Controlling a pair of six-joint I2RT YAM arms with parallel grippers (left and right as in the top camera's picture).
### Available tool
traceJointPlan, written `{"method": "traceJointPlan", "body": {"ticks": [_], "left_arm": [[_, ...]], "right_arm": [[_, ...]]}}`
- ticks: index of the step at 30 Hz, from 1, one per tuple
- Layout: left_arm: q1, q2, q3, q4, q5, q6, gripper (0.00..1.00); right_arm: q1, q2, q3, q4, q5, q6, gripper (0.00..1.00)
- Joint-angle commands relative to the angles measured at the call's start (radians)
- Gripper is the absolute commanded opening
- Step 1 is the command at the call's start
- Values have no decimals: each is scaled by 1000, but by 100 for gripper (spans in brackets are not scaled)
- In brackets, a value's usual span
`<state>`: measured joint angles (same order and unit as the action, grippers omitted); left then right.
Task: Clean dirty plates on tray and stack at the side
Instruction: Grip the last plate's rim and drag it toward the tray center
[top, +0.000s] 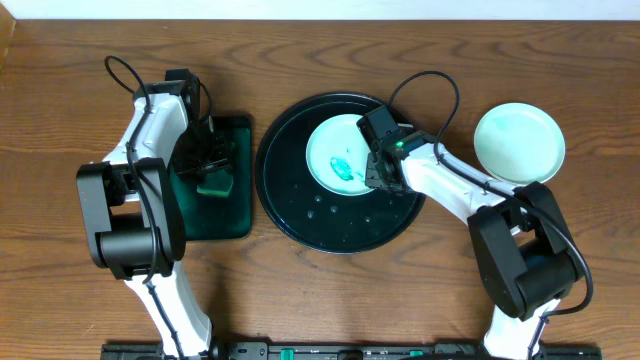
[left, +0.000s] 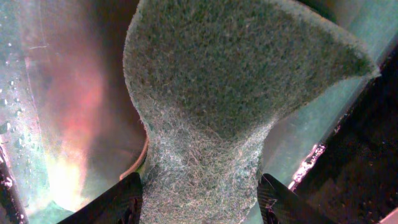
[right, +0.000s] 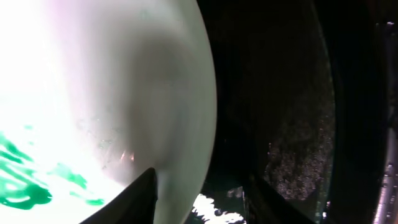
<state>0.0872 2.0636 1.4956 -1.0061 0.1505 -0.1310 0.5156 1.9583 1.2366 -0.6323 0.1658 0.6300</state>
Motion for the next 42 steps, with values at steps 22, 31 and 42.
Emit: {"method": "traceJointPlan", "body": {"ticks": [22,31,42], "left_arm": [[0,-10,-6,-16,-5,-6,60],[0,-10,-6,-18,-5,-6,60],[0,-10,-6,-31,-5,-6,60]], "right_arm": [[-114,-25,-39,346,-146,-515,40],[-122,58,-40,380,-250,-534,35],[-123,81,-40,338,-241,-457,1]]}}
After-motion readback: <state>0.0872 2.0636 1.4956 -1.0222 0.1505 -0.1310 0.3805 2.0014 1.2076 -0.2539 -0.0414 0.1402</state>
